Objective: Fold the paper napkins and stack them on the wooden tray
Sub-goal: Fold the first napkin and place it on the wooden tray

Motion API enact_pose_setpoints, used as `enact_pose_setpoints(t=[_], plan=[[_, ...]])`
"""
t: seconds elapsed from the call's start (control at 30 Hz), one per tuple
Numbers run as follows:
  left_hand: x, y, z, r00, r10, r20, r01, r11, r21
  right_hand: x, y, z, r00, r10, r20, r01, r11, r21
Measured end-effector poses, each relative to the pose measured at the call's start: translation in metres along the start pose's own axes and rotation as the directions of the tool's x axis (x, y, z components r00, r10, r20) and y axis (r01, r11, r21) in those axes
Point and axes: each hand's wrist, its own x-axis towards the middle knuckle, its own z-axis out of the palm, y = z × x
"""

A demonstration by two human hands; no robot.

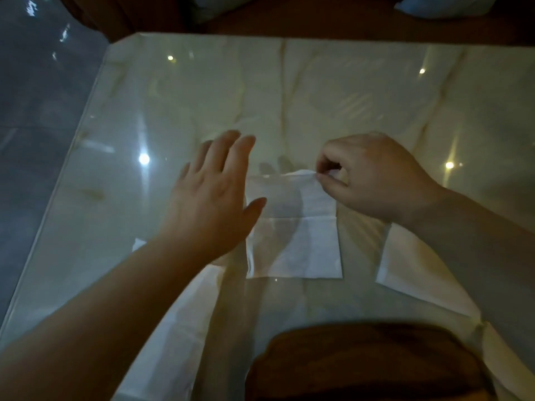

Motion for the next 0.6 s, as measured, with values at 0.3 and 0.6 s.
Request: enact_pose_setpoints(t=[0.3,0.6], plan=[[-0.018,0.01,-0.002,0.971,0.23,0.067,-0.236,0.966,0.102,-0.047,-0.023,-0.005,0.998,-0.059,0.008,0.059,0.998,-0.023],[-0.063,0.013,0.014,0.937,0.173,0.304,-0.215,0.97,0.112,-0.091,-0.038,0.025,0.967,0.028,0.251,-0.045,0.997,0.062]])
